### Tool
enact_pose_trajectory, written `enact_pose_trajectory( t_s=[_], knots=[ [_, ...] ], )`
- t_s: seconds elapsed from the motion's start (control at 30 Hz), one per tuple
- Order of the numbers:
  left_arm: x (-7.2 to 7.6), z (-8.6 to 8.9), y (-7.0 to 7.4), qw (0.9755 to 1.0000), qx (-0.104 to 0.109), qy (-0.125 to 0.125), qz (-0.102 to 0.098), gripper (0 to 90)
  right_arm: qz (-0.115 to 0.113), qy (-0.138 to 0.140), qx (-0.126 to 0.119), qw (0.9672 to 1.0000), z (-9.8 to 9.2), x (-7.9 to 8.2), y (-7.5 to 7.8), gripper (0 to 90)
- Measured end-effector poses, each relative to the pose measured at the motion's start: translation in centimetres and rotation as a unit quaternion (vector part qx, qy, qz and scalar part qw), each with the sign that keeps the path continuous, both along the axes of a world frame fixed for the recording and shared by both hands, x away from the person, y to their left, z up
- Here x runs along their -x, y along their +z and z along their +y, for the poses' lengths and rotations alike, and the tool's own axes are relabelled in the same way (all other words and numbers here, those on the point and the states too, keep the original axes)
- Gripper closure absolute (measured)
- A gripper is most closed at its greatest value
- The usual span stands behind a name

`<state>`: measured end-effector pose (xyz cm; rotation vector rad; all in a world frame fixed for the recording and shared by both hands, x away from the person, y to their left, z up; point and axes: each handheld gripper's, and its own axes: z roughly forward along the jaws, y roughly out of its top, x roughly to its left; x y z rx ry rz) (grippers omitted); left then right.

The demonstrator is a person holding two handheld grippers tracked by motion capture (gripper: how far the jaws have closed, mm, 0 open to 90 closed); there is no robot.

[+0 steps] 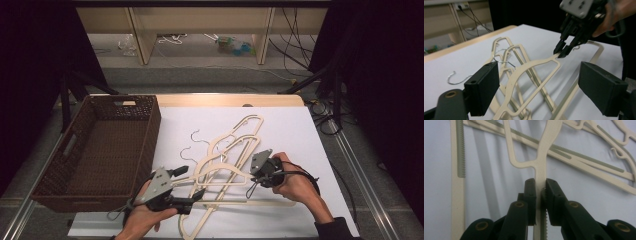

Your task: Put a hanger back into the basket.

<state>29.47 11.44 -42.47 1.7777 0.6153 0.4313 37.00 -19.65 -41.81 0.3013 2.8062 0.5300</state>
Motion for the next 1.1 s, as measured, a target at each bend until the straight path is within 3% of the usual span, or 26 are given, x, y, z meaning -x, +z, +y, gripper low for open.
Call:
enact_pose_trajectory(
  t_s=[0.03, 0.13, 0.2, 0.47, 0.57, 1.1],
  knots=[
    [-1.1, -1.5, -0.2, 0.9998, -0.016, -0.007, 0.012, 17.7, -0.006, 0.004, -0.001, 1.0, -0.1, 0.2, 0.3, 80.3],
    [-2.8, -3.2, -0.7, 0.9974, -0.038, -0.036, 0.049, 21.3, -0.016, 0.007, -0.002, 0.9998, -0.2, 0.8, 0.8, 80.3],
    [-3.7, -4.0, -1.0, 0.9962, -0.05, -0.025, 0.067, 23.0, -0.021, 0.011, 0.003, 0.9997, -0.2, 1.1, 1.1, 80.3],
    [-6.6, -5.1, -2.1, 0.9926, -0.068, -0.017, 0.1, 25.5, -0.032, 0.021, 0.004, 0.9993, -0.3, 2.3, 1.9, 80.3],
    [-7.2, -5.0, -2.5, 0.9905, -0.062, -0.025, 0.12, 27.2, -0.036, 0.025, 0.005, 0.999, -0.3, 2.5, 2.2, 80.3],
    [-7.8, -5.4, -3.5, 0.9854, -0.08, -0.048, 0.143, 34.7, -0.04, 0.034, 0.002, 0.9986, -0.3, 3.0, 2.7, 80.4]
  ],
)
